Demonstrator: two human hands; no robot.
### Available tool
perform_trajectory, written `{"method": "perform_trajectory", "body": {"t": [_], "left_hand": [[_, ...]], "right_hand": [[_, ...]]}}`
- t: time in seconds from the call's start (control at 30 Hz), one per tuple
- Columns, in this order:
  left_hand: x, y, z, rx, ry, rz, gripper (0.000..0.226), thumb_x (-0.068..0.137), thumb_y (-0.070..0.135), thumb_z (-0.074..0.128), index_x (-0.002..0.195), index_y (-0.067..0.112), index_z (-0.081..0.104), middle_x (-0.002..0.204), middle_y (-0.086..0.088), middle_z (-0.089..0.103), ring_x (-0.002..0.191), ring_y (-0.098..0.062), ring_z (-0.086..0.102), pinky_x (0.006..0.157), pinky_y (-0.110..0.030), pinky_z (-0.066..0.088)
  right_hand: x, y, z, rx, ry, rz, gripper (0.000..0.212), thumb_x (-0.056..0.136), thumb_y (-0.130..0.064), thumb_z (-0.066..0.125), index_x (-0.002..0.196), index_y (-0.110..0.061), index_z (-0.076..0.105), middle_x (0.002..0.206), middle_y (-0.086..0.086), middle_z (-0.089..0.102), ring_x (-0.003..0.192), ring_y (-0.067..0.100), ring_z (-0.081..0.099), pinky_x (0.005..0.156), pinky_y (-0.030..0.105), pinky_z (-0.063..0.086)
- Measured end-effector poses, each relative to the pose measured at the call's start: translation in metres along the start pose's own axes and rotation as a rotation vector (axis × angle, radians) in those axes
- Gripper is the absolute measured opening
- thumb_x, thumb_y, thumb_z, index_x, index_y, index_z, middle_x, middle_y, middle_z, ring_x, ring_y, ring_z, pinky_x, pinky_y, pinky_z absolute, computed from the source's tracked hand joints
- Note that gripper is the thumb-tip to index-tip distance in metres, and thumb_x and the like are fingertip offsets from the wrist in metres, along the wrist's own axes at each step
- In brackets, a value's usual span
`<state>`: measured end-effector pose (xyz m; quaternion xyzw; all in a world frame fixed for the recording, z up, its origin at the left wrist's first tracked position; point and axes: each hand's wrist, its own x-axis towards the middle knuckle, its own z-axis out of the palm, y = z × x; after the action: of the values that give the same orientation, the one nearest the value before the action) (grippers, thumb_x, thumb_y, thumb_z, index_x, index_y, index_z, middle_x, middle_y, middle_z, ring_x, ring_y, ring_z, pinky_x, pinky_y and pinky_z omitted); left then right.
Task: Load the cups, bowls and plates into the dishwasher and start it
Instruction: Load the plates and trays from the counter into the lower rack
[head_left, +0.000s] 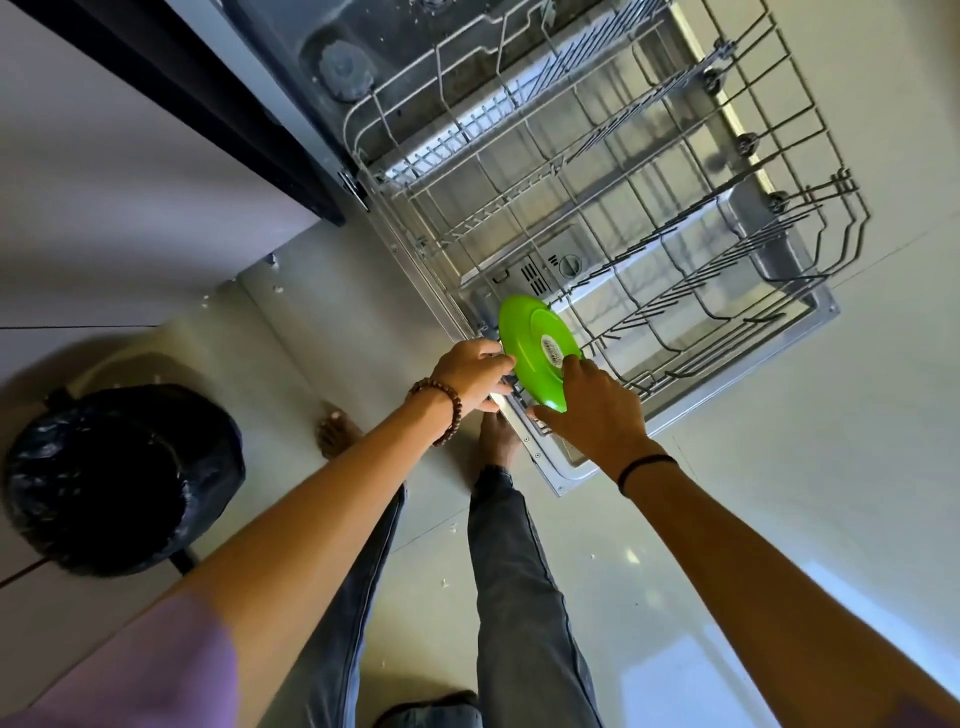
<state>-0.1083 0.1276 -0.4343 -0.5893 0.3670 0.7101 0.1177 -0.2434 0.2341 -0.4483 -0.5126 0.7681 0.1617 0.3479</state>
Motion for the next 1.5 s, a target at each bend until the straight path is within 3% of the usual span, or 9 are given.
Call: {"method": "perform_trajectory", "body": {"t": [0.2,0.47,0.57,0.7,0.8,1.0,1.13,1.3,1.5], "left_hand": [[-0.032,0.002,-0.013,-0.031,0.041,0.063,0.036,0.094,0.013,0.057,0.129,0.006,0.054,0.123,-0.017,0.063,0.108,-0.028,0.064,0.084,-0.040,0.055],[-0.130,-0.004,-0.074,-0.180,0.184,0.213,0.035,0.094,0.015,0.058,0.129,0.008,0.054,0.125,-0.011,0.062,0.101,-0.026,0.067,0.066,-0.023,0.053],[-0.182,-0.009,-0.114,-0.233,0.291,0.274,0.031,0.093,0.013,0.060,0.124,0.010,0.057,0.121,-0.010,0.063,0.096,-0.025,0.067,0.065,-0.019,0.052],[-0.265,-0.021,-0.178,-0.227,0.468,0.342,0.026,0.091,0.010,0.059,0.116,0.015,0.058,0.111,-0.008,0.067,0.094,-0.024,0.067,0.072,-0.028,0.053],[-0.325,-0.029,-0.224,-0.259,0.597,0.383,0.023,0.092,0.013,0.058,0.115,0.013,0.058,0.102,-0.008,0.068,0.083,-0.021,0.068,0.061,-0.024,0.053],[-0.439,-0.070,-0.319,-0.189,0.905,0.522,0.026,0.095,0.022,0.057,0.119,0.014,0.059,0.099,0.000,0.064,0.073,-0.002,0.061,0.059,-0.010,0.045],[-0.505,-0.101,-0.375,-0.274,1.084,0.564,0.022,0.095,0.024,0.057,0.115,0.016,0.061,0.102,-0.003,0.069,0.080,-0.012,0.070,0.071,-0.024,0.054],[-0.562,-0.124,-0.433,-0.517,1.208,0.570,0.016,0.094,0.019,0.056,0.109,0.016,0.061,0.099,-0.005,0.069,0.081,-0.015,0.070,0.060,-0.026,0.057],[-0.588,-0.145,-0.500,-0.662,1.292,0.543,0.014,0.091,0.017,0.057,0.104,0.016,0.063,0.097,-0.007,0.069,0.080,-0.018,0.071,0.053,-0.023,0.052]], "right_hand": [[-0.018,-0.016,-0.041,0.101,0.089,-0.047,0.053,0.091,-0.053,0.058,0.124,-0.013,0.053,0.120,0.006,0.061,0.107,0.028,0.062,0.082,0.041,0.051],[-0.056,-0.108,-0.128,0.247,0.216,-0.338,0.014,0.095,-0.031,0.058,0.096,-0.017,0.063,0.092,0.003,0.069,0.082,0.022,0.067,0.062,0.025,0.043],[-0.080,-0.161,-0.163,0.274,0.253,-0.475,0.017,0.097,-0.033,0.057,0.087,-0.019,0.061,0.084,-0.002,0.067,0.076,0.015,0.066,0.061,0.026,0.051],[-0.122,-0.248,-0.198,0.252,0.232,-0.628,0.022,0.096,-0.037,0.056,0.083,-0.020,0.059,0.081,-0.004,0.066,0.075,0.010,0.064,0.068,0.032,0.055],[-0.153,-0.319,-0.216,0.235,0.220,-0.730,0.020,0.094,-0.037,0.060,0.087,-0.019,0.062,0.083,-0.005,0.067,0.074,0.011,0.063,0.069,0.033,0.054],[-0.213,-0.469,-0.242,0.261,0.205,-1.019,0.016,0.093,-0.033,0.065,0.095,-0.017,0.066,0.087,-0.004,0.072,0.076,0.009,0.065,0.070,0.027,0.054],[-0.248,-0.561,-0.264,0.250,0.198,-1.187,0.013,0.092,-0.033,0.065,0.092,-0.020,0.066,0.081,-0.007,0.070,0.073,0.006,0.064,0.068,0.027,0.053],[-0.281,-0.661,-0.287,0.254,0.154,-1.284,0.010,0.091,-0.034,0.065,0.090,-0.023,0.066,0.075,-0.010,0.069,0.069,0.002,0.064,0.062,0.017,0.049],[-0.286,-0.766,-0.295,0.252,0.070,-1.347,0.008,0.090,-0.034,0.065,0.089,-0.026,0.065,0.081,-0.007,0.070,0.073,0.005,0.069,0.070,0.031,0.058]]}}
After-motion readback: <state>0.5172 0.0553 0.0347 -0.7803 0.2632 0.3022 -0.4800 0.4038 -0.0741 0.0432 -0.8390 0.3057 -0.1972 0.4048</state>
